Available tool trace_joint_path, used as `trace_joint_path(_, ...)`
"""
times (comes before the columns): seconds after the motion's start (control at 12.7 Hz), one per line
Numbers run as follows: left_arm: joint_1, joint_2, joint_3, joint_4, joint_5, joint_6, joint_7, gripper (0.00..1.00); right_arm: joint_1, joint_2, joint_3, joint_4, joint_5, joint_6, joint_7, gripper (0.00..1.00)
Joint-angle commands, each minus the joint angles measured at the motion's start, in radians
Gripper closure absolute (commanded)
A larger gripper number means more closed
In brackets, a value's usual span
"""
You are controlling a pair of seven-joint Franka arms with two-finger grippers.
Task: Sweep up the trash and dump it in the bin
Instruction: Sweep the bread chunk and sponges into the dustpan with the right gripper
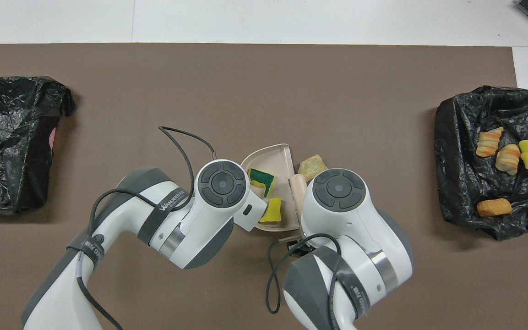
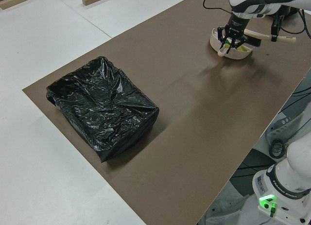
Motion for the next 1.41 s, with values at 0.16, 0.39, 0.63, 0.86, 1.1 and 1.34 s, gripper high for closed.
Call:
trace_joint_path(0.16,0.002,-0.038,0.006,-0.048,0.019,-0.009,-0.005,1.00,-0.173,0.019,0.007,-0.003,-0.160,0.028,-0.124,1.00)
trace_joint_path(0.39,0.003,-0.039,0.006,-0.051,0.019,-0.012,-0.011,1.00,-0.214,0.086,0.010,-0.001,-0.194,0.177,-0.211,1.00)
trace_joint_path(0.63,0.013,-0.044,0.006,-0.059,0.019,-0.013,-0.011,1.00,-0.147,0.114,0.016,-0.003,-0.161,0.226,-0.211,1.00)
trace_joint_path(0.86,0.016,-0.045,0.006,-0.066,0.019,-0.012,-0.009,1.00,-0.126,0.111,0.043,-0.006,-0.025,0.228,-0.286,1.00)
trace_joint_path(1.1,0.039,-0.042,0.006,-0.065,0.019,-0.004,0.001,1.00,-0.119,0.114,0.048,0.007,0.207,0.229,-0.320,1.00)
trace_joint_path(1.34,0.054,-0.041,0.006,-0.060,0.019,0.001,0.009,1.00,-0.131,0.082,0.040,0.005,0.186,0.182,-0.317,1.00)
